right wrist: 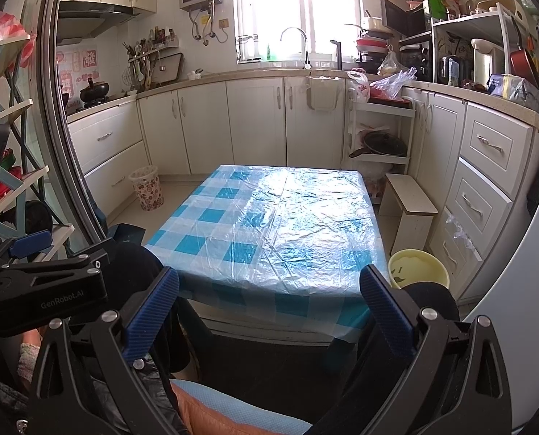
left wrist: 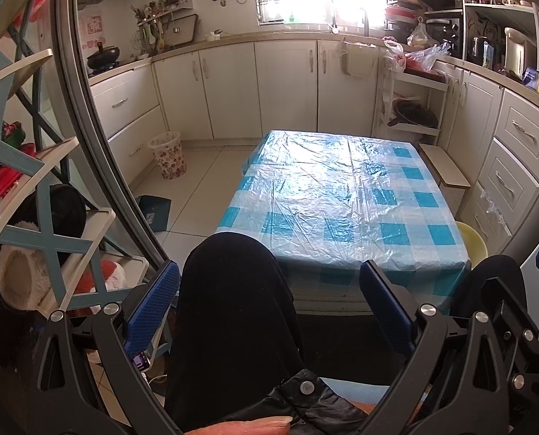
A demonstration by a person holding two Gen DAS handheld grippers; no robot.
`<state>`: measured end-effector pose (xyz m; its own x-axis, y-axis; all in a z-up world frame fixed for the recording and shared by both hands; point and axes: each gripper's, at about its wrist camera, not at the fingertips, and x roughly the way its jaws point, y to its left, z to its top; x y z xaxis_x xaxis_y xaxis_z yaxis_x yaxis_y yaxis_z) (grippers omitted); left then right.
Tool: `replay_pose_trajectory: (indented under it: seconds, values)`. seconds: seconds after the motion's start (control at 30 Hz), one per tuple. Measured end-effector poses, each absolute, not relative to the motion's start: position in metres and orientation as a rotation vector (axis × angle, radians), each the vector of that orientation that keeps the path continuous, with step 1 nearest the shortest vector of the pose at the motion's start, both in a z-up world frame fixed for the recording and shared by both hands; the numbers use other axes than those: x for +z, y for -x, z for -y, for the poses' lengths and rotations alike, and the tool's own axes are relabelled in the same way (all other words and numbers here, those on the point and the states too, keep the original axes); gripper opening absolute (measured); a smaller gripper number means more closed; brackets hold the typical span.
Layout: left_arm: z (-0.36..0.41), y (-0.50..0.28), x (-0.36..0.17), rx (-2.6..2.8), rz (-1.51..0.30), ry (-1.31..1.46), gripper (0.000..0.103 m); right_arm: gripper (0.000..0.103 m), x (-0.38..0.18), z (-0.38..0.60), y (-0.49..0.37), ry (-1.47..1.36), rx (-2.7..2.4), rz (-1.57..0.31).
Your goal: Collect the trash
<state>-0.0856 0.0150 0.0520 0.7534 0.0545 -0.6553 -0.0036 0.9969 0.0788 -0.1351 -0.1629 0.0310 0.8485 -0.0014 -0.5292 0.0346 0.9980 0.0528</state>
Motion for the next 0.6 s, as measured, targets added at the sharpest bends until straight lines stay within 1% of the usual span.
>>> replay_pose_trajectory:
  seconds: [0.33, 0.6]
  values:
    - [-0.021, 0.079, 0.050, 0.036, -0.715, -0.059, 0.095, 0.096, 0.028, 0.165, 0.128, -0.059, -0.009, -0.582]
    - [-0.030, 0.032, 0.034, 0.006, -0.798, -0.085, 0.095, 0.096, 0.024, 0.185, 0.094, -0.081, -0.053, -0.603]
